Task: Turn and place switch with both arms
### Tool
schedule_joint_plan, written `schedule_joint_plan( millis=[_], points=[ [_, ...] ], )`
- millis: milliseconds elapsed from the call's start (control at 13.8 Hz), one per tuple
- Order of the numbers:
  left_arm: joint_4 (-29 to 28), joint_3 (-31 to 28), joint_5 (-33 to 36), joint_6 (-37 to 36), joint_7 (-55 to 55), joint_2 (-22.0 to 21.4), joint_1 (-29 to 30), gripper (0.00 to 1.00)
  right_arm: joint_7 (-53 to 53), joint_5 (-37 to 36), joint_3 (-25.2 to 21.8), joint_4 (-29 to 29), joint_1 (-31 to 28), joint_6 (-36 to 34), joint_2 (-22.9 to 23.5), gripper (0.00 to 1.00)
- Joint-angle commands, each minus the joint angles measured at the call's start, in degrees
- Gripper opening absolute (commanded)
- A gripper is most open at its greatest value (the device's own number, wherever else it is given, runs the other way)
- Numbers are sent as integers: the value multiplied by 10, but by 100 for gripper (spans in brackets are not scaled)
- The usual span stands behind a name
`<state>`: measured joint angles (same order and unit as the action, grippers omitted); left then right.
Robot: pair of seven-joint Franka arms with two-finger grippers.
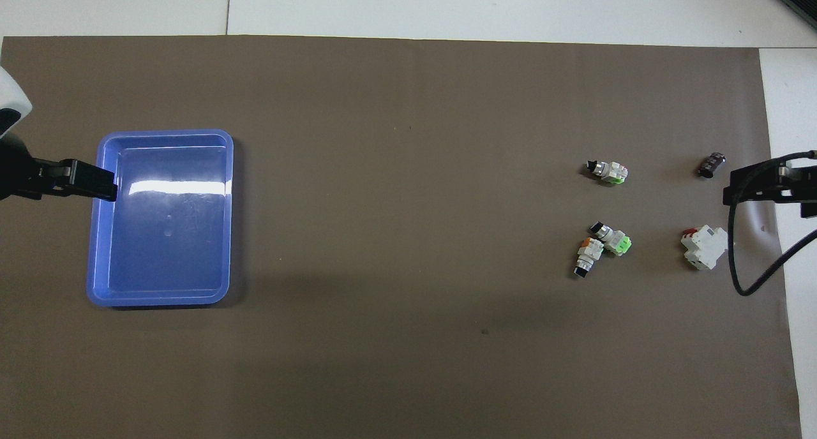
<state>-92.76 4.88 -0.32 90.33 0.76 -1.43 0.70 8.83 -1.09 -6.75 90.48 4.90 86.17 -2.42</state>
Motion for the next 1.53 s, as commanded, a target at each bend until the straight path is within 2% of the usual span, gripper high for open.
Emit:
schedule_joint_plan(
  millis=[0, 509, 581, 726, 944, 1162, 1308, 1453],
  points=[
    [-22, -1, 7, 6, 1, -19, 3, 100, -3, 9, 5, 15, -2, 4, -11, 100],
    [-22, -1, 8, 6, 1, -18, 3, 100, -12, 11, 13, 15, -2, 10, -14, 100],
    [-21, -1, 8, 6, 1, -18, 3, 100, -7, 13, 15, 35, -2, 12, -26, 100],
    [-21, -1, 8, 6, 1, -18, 3, 100, 48, 14, 21, 125, 3, 106, -57, 100],
    [-22, -1, 8, 6, 1, -18, 3, 100, 158, 14, 21, 221, 29, 193, -67, 100],
    [-22, -1, 8, 6, 1, -18, 3, 100, 198, 15, 21, 266, 39, 224, -38, 100],
    [-22, -1, 7, 6, 1, -18, 3, 100, 259, 23, 22, 321, 43, 277, -36, 100],
    [-21, -1, 8, 6, 1, -18, 3, 100, 316, 24, 22, 351, 44, 311, -11, 100]
  ],
)
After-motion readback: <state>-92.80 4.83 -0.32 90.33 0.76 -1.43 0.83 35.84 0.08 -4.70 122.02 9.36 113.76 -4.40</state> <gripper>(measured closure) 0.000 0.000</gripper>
